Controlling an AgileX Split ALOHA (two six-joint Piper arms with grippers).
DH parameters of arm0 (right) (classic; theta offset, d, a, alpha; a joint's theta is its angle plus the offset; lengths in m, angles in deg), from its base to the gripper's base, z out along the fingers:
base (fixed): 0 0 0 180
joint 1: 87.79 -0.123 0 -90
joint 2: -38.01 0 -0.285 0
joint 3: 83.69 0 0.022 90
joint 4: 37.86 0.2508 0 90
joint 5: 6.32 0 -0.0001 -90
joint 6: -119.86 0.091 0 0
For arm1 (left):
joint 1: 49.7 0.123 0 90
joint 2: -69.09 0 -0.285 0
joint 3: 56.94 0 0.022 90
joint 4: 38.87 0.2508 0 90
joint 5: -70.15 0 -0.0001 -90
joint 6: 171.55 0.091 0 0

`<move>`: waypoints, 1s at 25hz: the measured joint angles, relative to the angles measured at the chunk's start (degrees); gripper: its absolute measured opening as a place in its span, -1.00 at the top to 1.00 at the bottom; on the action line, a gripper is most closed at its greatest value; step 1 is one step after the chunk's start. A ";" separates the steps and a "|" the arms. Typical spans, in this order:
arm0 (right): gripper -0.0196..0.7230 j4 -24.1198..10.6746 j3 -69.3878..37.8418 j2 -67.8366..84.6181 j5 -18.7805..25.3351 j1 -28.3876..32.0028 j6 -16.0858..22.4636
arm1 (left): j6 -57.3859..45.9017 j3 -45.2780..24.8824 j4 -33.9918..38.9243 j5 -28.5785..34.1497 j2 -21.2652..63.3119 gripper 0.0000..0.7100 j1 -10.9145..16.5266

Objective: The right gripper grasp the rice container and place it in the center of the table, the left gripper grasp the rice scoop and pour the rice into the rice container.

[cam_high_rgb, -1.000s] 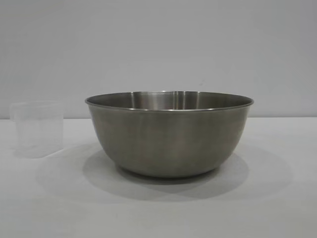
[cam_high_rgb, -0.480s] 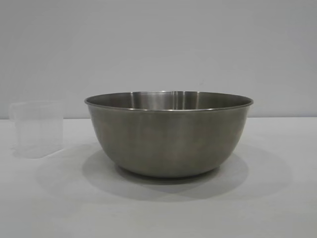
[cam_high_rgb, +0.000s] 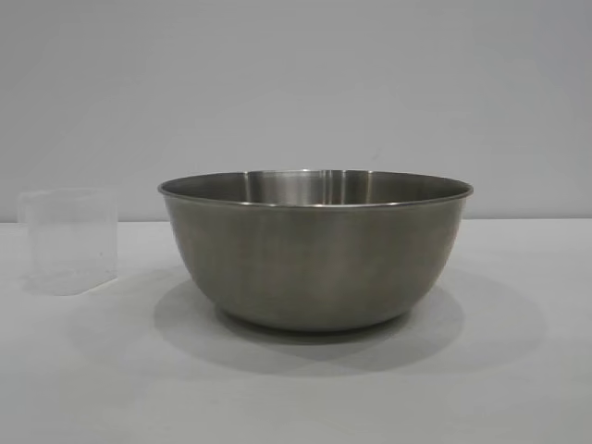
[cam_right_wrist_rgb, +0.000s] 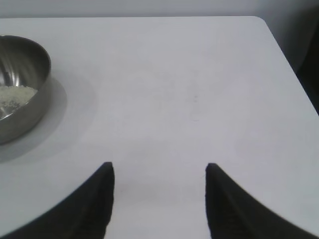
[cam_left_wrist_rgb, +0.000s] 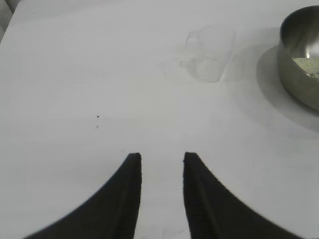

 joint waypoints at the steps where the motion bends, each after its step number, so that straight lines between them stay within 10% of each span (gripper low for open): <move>1: -0.09 0.00 0.00 0.00 0.00 0.00 0.00 | 0.00 0.00 0.00 0.00 0.00 0.54 0.00; 25: -0.09 0.00 0.00 0.00 0.00 0.00 0.00 | 0.00 0.00 0.00 0.00 0.00 0.54 1.69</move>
